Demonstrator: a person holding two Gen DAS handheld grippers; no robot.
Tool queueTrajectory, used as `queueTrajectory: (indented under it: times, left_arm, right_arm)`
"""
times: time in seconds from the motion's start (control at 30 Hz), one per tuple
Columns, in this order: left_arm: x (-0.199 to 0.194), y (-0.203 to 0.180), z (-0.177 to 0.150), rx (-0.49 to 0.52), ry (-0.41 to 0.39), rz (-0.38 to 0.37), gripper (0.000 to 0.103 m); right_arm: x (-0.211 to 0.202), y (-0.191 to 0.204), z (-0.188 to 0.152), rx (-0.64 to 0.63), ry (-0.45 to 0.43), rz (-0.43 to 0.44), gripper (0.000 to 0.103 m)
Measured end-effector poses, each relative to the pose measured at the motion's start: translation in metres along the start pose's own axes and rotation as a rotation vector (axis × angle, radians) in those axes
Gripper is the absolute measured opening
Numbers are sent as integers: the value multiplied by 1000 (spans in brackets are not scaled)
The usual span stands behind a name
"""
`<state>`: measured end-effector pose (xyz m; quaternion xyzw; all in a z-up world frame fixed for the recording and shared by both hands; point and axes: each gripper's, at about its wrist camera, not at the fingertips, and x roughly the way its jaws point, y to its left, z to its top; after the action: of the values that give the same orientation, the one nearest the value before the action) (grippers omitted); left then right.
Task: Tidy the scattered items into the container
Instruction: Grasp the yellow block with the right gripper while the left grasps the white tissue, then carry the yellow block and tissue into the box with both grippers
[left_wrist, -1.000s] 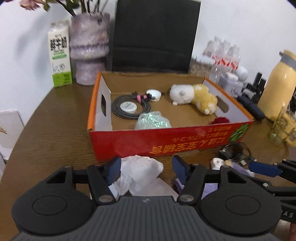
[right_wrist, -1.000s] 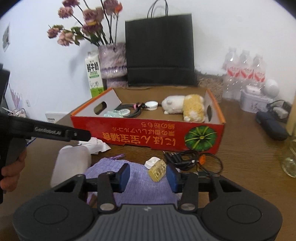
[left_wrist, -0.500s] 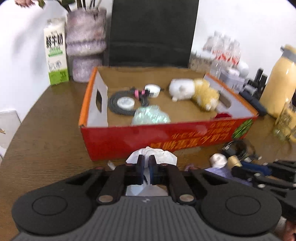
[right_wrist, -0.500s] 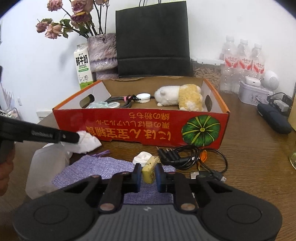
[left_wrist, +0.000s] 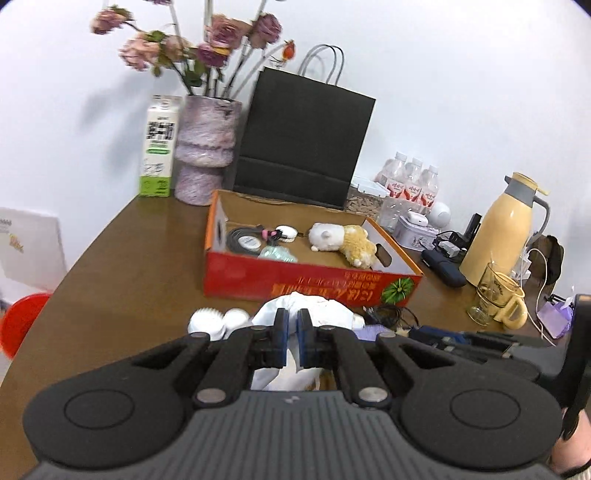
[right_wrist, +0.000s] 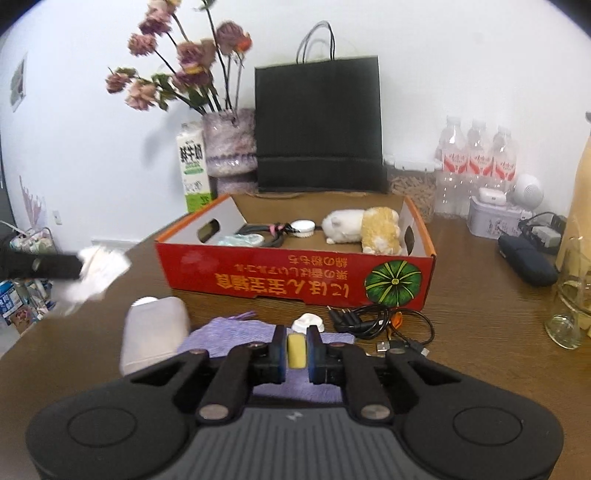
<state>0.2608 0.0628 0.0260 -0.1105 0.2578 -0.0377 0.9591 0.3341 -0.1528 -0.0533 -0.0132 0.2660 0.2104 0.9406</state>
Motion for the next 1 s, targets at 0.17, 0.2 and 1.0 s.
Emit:
queueTrajectory:
  times: [0.17, 0.2, 1.0]
  left_arm:
    - [-38, -2, -22, -9, -6, 3, 6]
    - [-44, -2, -26, -9, -5, -2, 6]
    - [-78, -25, -74, 11, 61, 1, 6]
  right_arm:
    - [-46, 7, -10, 33, -38, 5, 10]
    - [-55, 8, -13, 37, -42, 1, 10]
    - [-165, 15, -65, 88, -27, -25, 10]
